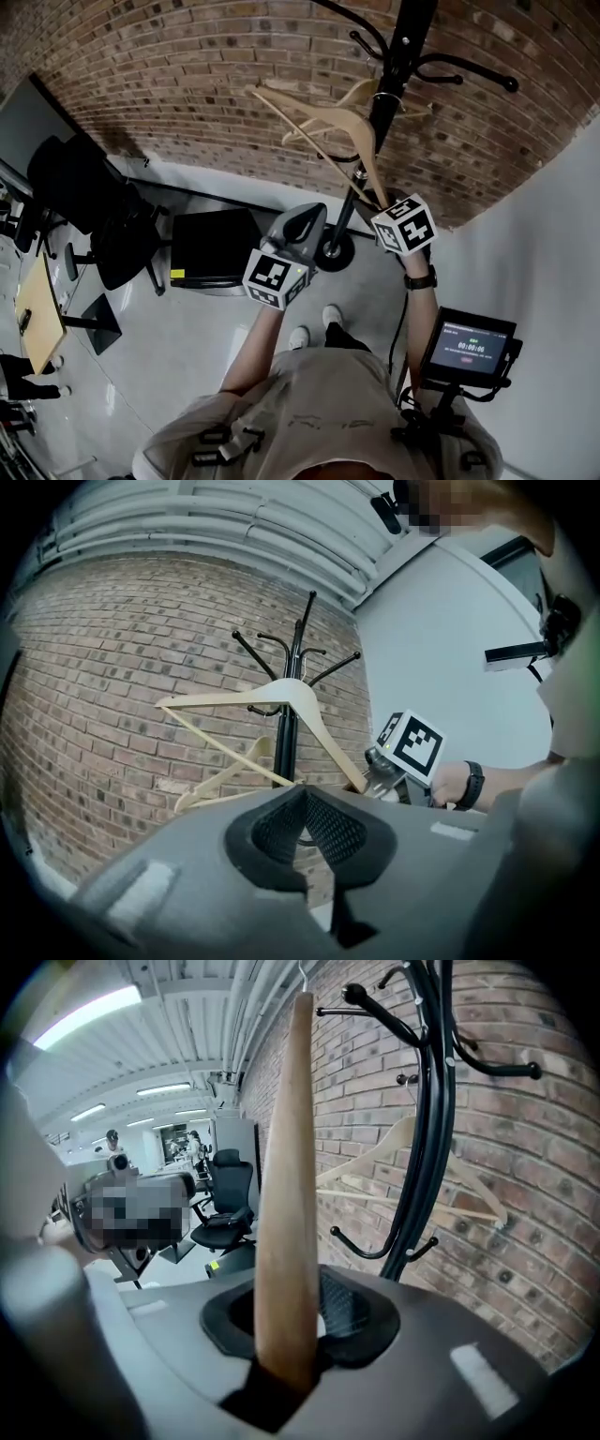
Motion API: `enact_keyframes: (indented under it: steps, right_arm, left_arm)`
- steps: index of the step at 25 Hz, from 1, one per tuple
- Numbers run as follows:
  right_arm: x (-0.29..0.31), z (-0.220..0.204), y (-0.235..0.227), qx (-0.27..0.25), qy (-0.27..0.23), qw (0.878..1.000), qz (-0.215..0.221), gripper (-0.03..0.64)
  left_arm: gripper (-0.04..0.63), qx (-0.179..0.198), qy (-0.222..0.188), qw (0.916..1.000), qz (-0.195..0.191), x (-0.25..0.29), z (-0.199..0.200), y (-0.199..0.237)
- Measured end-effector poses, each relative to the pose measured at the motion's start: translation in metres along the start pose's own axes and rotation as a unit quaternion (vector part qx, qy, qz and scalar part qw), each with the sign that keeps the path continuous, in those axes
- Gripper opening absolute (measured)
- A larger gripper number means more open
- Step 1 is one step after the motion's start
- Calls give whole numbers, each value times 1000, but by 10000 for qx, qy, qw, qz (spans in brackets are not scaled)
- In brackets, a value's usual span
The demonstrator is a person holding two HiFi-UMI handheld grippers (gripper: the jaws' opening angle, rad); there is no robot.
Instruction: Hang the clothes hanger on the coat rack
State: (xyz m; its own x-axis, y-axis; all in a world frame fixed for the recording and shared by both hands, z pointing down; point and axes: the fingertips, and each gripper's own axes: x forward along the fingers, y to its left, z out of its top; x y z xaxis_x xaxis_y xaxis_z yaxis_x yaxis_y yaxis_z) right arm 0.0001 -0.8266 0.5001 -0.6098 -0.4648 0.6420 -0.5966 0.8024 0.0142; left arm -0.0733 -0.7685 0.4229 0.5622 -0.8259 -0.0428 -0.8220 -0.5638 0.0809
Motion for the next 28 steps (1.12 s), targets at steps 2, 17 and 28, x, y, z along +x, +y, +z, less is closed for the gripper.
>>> enact_keyframes:
  steps: [2,17,28]
  right_arm:
    - [4,4,-8,32,75,9999,120,103]
    - [28,-15,-53,845,-116,9949,541,88]
    - [2,-22,-90,279,-589,9938,-902,109]
  left_arm:
    - [-1,24,-15,10000,90,2,-2,7]
    - [0,-219,242,9993,160,16,-29,17]
    - [-1,-222,274,9993,-119,27,-33,-1]
